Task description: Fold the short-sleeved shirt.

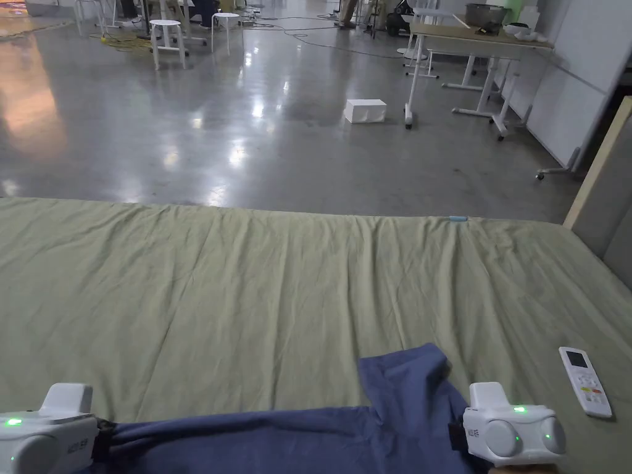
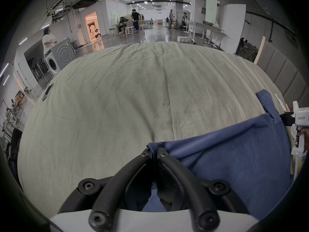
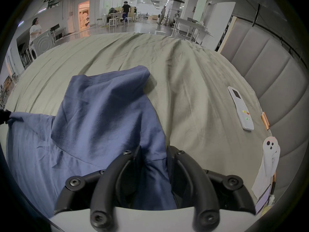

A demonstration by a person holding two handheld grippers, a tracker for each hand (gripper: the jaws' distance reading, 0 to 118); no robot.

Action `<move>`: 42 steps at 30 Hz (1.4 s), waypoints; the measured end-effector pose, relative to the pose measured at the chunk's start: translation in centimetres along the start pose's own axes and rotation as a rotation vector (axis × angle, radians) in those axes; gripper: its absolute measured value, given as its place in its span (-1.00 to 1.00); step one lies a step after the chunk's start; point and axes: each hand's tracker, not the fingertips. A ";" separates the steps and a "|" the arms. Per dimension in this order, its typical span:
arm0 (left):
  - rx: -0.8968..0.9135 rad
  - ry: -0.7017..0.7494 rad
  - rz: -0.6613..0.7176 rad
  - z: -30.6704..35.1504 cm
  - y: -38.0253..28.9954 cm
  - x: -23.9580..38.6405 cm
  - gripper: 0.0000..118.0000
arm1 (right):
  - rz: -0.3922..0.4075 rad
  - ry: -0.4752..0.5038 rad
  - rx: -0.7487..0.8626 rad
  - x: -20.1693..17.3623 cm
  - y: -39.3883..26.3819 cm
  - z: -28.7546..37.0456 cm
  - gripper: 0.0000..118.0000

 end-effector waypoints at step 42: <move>0.502 0.042 0.051 26.7 6.8 -3.1 -0.92 | -0.074 -0.078 0.745 3.4 4.9 32.2 -0.97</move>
